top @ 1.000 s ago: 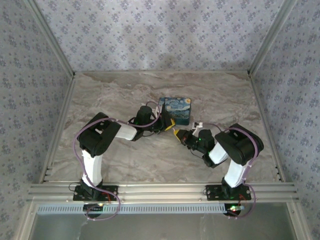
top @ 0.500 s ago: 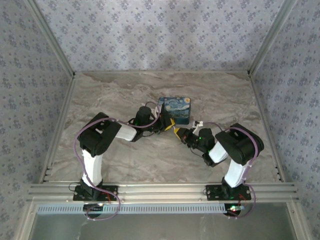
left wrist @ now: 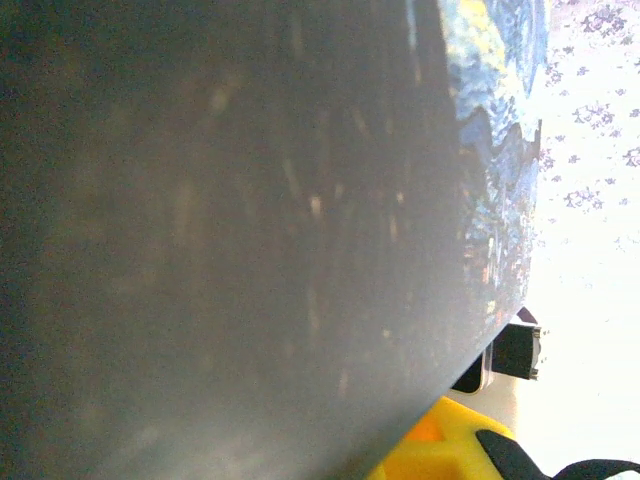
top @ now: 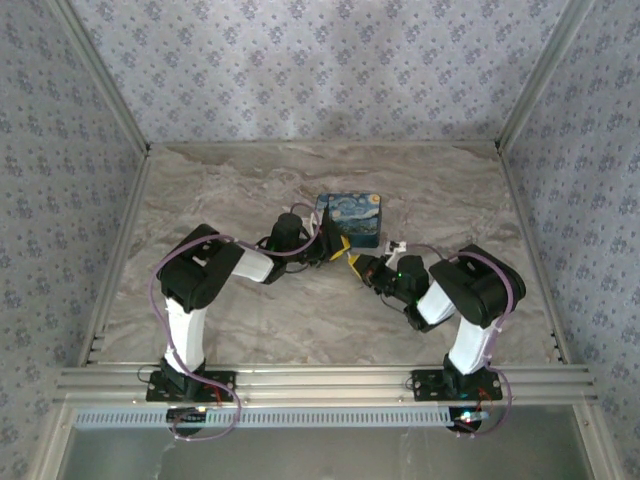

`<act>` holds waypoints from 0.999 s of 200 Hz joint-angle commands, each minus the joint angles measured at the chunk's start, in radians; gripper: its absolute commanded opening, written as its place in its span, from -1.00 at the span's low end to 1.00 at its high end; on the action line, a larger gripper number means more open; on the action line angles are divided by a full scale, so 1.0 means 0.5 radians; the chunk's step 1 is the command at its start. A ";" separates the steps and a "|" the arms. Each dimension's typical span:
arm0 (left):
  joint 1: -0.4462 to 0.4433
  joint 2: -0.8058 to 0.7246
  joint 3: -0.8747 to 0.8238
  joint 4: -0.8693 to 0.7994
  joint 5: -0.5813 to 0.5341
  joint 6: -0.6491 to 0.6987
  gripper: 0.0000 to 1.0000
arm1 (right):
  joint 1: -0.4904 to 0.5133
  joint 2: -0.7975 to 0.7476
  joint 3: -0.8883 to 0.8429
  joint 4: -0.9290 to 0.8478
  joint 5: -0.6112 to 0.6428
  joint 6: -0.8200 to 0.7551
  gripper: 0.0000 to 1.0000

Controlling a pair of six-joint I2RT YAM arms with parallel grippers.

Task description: Unlock the padlock with the key

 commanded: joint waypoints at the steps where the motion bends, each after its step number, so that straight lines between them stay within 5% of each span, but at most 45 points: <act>1: 0.000 0.047 -0.032 0.053 0.069 -0.079 -0.85 | -0.041 -0.006 0.050 0.032 -0.022 0.019 -1.00; 126: -0.020 0.084 -0.053 0.276 0.121 -0.143 -0.92 | -0.085 -0.049 0.147 0.031 -0.065 0.415 -1.00; 200: -0.052 0.094 -0.029 0.252 0.190 -0.134 -1.00 | -0.157 0.196 0.348 0.004 -0.159 0.214 -1.00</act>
